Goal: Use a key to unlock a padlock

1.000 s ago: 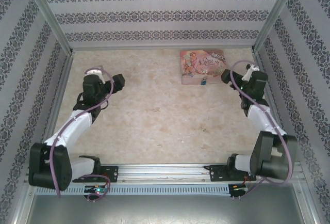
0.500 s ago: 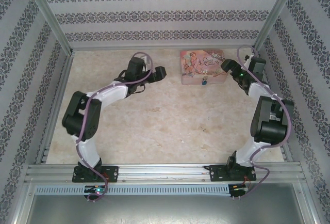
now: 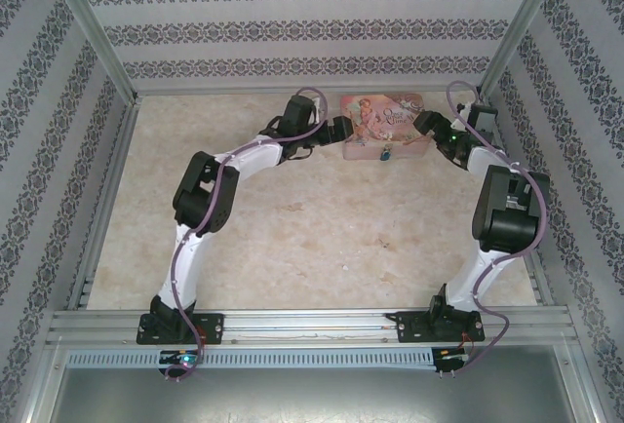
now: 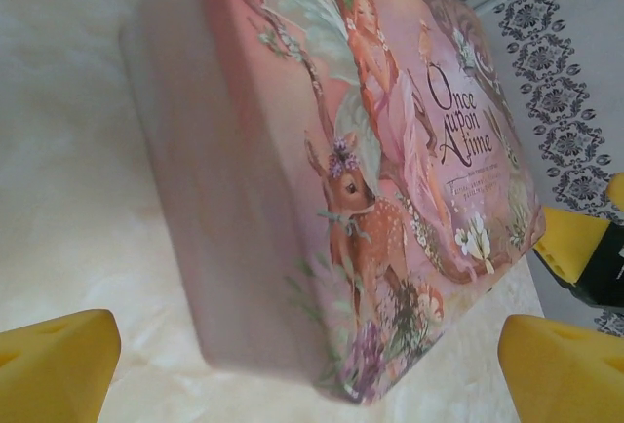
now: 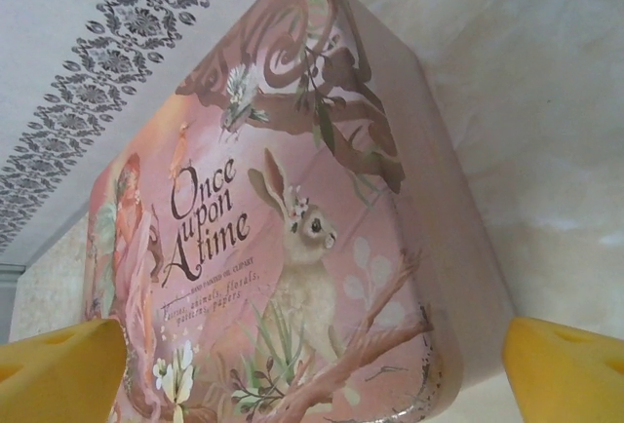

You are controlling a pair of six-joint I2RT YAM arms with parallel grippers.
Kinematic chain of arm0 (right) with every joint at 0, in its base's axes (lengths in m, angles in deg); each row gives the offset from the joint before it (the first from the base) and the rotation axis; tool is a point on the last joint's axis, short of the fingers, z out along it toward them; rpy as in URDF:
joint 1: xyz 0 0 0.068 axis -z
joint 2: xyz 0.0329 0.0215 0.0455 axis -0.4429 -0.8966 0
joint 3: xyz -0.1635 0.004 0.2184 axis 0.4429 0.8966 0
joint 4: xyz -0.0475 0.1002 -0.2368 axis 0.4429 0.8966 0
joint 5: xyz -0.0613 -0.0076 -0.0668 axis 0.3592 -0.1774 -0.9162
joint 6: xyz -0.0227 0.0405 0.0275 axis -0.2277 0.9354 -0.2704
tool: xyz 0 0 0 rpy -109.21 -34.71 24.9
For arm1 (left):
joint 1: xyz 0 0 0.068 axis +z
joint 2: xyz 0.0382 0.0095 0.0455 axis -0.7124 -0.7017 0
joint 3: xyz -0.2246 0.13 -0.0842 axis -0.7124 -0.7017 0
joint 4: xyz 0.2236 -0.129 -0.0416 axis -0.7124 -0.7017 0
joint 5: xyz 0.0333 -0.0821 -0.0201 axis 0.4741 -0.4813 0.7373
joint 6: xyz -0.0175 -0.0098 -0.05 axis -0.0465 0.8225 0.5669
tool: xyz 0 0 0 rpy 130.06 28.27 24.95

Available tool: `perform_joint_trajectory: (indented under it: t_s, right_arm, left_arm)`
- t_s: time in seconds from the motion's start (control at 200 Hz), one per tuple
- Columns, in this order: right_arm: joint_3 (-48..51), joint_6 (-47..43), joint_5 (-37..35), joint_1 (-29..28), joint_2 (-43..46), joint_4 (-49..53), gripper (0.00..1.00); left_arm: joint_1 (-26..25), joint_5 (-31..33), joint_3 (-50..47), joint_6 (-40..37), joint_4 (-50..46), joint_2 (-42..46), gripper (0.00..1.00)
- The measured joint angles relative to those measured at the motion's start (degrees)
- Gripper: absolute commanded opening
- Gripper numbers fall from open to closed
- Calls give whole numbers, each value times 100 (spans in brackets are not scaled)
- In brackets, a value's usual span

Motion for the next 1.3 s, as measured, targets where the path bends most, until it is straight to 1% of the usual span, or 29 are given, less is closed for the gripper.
perform_joint_trajectory:
  t_s: [0.325, 0.49, 0.899, 1.014, 1.169, 1.304]
  right_arm:
    - [-376, -68, 260, -13, -313, 168, 98]
    - [-520, -177, 485, -44, -389, 229, 98]
    - [-481, -400, 658, -68, -361, 315, 97]
    - [-214, -439, 649, -149, -164, 258, 96]
    - [282, -450, 555, -431, 240, 199, 96]
    - [741, -413, 361, -824, 621, 92, 96]
  left_arm:
    - [-61, -160, 1158, 164, -400, -750, 100]
    - [-166, -247, 1593, 190, -520, -1025, 100]
    - [-199, -212, 1779, 166, -719, -1095, 100]
    - [-197, -127, 1467, 142, -629, -931, 100]
    - [-181, 94, 549, 140, -479, -328, 100]
    - [-133, 332, -369, 138, -315, 267, 100]
